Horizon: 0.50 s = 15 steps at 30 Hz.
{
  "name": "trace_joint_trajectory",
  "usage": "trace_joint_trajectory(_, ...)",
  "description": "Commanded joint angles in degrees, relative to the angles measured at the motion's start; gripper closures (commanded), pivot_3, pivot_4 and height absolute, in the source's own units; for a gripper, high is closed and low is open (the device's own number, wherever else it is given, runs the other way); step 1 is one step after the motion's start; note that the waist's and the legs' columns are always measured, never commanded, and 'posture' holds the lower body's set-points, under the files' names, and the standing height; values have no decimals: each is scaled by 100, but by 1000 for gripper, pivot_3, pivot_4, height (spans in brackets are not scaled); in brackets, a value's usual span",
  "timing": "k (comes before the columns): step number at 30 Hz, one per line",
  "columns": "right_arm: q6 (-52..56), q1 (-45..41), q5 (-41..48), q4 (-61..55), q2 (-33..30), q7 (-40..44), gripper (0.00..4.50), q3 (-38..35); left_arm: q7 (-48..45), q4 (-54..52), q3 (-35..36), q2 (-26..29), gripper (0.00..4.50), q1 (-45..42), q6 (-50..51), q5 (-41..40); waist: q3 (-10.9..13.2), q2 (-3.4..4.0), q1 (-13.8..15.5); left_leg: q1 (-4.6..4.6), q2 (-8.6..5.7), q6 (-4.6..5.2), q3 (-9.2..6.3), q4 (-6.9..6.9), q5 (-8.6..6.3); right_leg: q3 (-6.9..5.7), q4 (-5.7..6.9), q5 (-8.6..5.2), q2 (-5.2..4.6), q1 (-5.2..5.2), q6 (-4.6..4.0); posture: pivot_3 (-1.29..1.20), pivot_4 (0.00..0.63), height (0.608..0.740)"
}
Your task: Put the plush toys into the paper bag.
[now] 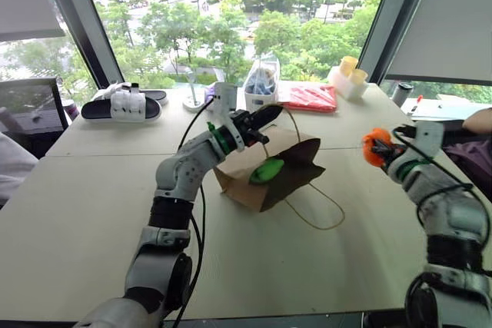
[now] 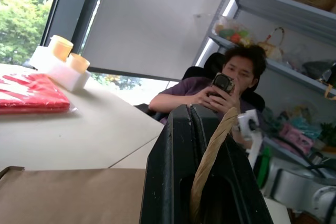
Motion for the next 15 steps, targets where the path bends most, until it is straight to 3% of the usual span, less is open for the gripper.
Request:
trace_joint_trajectory(1, 1225, 437, 1398, -1610, 121, -58, 4486, -498, -182, -24, 45, -9, 4500, -184, -104, -87, 0, 0, -4, 0, 0, 0, 0, 0, 0, 0, -1, 0, 0, 2, 0, 0, 150, 740)
trace_joint_trajectory(4, 1956, 792, 2797, -2585, 263, -248, 4486, -767, -334, 39, 50, -2, 4500, -240, -74, -132, 0, 0, 2, 3, 3, 1, 1, 5, 0, 0, 1, 0, 1, 7, -1, 0, 150, 740)
trace_joint_trajectory(9, 2044, 1157, 3796, -3322, 446, -770, 4486, -343, -364, 256, 85, -45, 4500, -338, -95, -130, 0, -2, 35, 3, 0, 1, -1, 14, 0, 0, 0, 0, 0, 13, -2, 0, 150, 740)
trace_joint_trajectory(15, 1686, 1013, 4298, -3084, 816, -1642, 4486, 92, -357, 172, 60, -87, 4500, -271, -73, -134, 1, -2, 32, 1, 0, 1, -2, 13, 0, 0, 0, 0, -1, 10, -1, 0, 150, 740)
